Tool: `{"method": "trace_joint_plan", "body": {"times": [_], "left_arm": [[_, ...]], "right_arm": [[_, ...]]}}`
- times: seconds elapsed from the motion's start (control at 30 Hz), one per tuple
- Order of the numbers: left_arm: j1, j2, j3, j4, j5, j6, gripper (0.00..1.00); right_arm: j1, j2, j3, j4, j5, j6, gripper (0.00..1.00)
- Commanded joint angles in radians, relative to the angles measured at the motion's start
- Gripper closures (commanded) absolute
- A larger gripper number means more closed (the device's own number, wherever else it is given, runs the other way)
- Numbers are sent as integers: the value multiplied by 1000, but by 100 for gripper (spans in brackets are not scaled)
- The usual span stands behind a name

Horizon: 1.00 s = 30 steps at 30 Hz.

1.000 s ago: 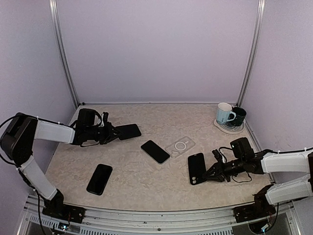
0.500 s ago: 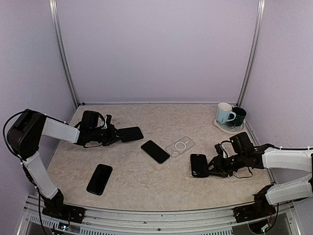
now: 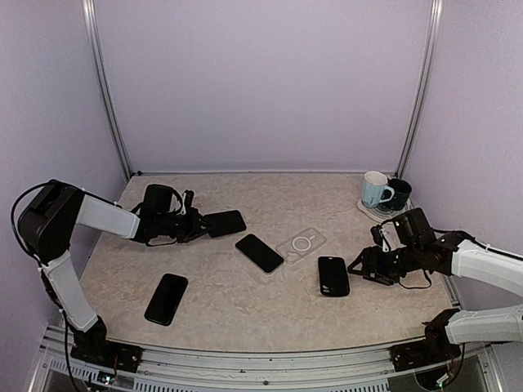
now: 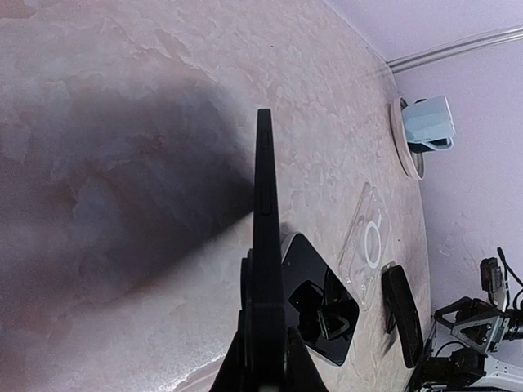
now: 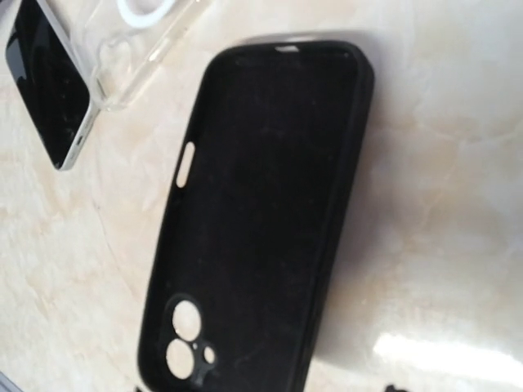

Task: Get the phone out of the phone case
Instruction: Place the phone case at the center of the board, then place the phone at the center of the board.

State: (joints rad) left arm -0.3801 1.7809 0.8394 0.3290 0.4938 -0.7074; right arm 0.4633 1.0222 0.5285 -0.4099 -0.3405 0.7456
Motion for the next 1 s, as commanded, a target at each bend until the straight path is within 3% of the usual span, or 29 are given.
{"method": "trace_joint_plan", "body": {"times": [0.0, 0.17, 0.77, 0.97], "left_arm": [[-35, 22, 1, -61, -36, 28, 98], [-56, 20, -30, -62, -44, 24, 96], [-80, 85, -143, -58, -93, 43, 84], [-102, 74, -161, -64, -123, 46, 74]], "right_arm": [[-6, -42, 19, -81, 14, -13, 36], [-6, -95, 10, -115, 24, -8, 30], [-5, -206, 2, -164, -2, 10, 29], [-6, -227, -5, -167, -9, 21, 28]]}}
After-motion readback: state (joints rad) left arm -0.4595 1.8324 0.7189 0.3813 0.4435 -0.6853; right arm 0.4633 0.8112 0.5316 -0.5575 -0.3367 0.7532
